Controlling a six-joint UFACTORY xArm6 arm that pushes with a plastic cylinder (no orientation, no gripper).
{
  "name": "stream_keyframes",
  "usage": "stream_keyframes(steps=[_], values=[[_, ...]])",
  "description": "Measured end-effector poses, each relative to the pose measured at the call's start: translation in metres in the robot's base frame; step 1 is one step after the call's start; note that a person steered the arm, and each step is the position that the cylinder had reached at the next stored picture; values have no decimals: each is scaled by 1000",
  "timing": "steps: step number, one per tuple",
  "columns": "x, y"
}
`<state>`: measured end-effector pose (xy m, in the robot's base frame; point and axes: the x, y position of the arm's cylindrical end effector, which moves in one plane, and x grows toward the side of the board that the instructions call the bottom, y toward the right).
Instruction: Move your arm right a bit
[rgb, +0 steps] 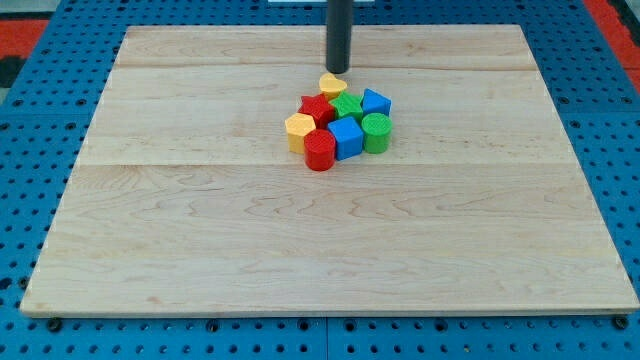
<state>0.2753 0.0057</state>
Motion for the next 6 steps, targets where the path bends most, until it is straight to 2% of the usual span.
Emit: stream_keyframes(steps=[1, 2, 3, 4, 6], values=[[33, -6], [29, -11], [4, 26], [8, 81], [35, 145]])
